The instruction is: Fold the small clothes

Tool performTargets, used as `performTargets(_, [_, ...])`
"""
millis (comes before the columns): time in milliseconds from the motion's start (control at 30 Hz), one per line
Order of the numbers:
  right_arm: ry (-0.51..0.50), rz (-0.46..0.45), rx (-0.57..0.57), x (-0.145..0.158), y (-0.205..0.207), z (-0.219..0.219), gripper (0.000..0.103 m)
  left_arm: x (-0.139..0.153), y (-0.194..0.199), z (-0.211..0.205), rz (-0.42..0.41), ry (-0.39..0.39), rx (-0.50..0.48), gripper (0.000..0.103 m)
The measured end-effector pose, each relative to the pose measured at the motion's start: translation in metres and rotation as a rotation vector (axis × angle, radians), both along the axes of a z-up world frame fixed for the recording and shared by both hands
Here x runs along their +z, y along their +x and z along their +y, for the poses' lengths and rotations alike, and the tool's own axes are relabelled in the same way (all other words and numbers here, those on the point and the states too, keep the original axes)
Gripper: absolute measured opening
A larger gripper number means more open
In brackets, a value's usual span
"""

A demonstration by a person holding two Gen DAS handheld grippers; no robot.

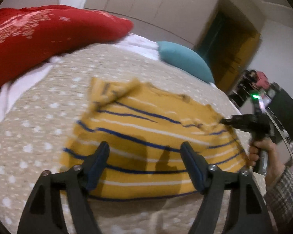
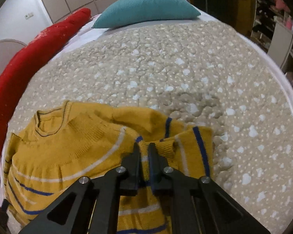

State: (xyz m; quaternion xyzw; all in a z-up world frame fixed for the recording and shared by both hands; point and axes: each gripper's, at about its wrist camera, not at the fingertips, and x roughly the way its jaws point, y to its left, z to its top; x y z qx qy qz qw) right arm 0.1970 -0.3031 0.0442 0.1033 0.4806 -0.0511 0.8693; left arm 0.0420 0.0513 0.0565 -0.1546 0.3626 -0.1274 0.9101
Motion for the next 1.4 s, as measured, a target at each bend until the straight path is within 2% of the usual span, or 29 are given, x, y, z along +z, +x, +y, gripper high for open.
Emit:
performTargets(33, [-0.016,-0.017,-0.015,0.007,-0.003,0.005,0.025,-0.003,0.000,0.007,0.012,0.004,0.022,0.077])
performTargets(100, [-0.028,-0.062,-0.025,0.025,-0.013,0.014,0.033,-0.012,0.003,0.022,0.053,0.023,0.077,0.077])
performTargets(200, [-0.049,-0.108,0.045,0.043,-0.020,0.049,0.033,-0.028,0.011,0.043,0.138,0.040,0.154,0.077])
performTargets(267, [-0.031,-0.109,0.122,0.046,-0.020,0.084,0.033,-0.035,0.013,0.058,0.176,-0.002,0.180,0.077])
performTargets(333, [0.001,-0.088,0.206,0.042,-0.017,0.123,0.033,-0.036,0.012,0.069,0.180,-0.055,0.185,0.077])
performTargets(467, [0.014,-0.053,0.351,0.028,-0.010,0.199,0.033,-0.033,0.006,0.085,0.165,-0.061,0.229,0.077])
performTargets(567, [-0.023,-0.033,0.460,0.017,-0.004,0.257,0.033,-0.033,0.002,0.099,0.156,-0.092,0.243,0.077])
performTargets(633, [-0.084,-0.005,0.523,0.007,0.008,0.295,0.033,-0.032,0.000,0.105,0.147,-0.091,0.246,0.077])
performTargets(733, [-0.161,0.024,0.552,-0.008,0.033,0.336,0.033,-0.028,-0.004,0.111,0.129,-0.067,0.260,0.077])
performTargets(833, [-0.230,0.048,0.526,-0.024,0.060,0.361,0.033,-0.027,-0.004,0.118,0.119,-0.066,0.273,0.077])
performTargets(967, [-0.287,0.055,0.510,-0.021,0.068,0.368,0.043,-0.028,-0.005,0.130,0.122,-0.092,0.295,0.077])
performTargets(1067, [-0.208,0.026,0.491,0.002,0.058,0.352,0.046,-0.028,-0.006,0.137,0.123,-0.116,0.315,0.077])
performTargets(1200, [-0.118,-0.006,0.546,0.028,0.017,0.335,0.052,-0.026,-0.013,0.151,0.117,-0.137,0.369,0.077])
performTargets(1267, [-0.119,-0.017,0.614,0.032,-0.017,0.333,0.058,-0.028,-0.015,0.160,0.120,-0.157,0.394,0.077])
performTargets(1400, [-0.167,-0.048,0.753,0.027,-0.086,0.336,0.062,-0.033,-0.020,0.176,0.127,-0.204,0.441,0.077])
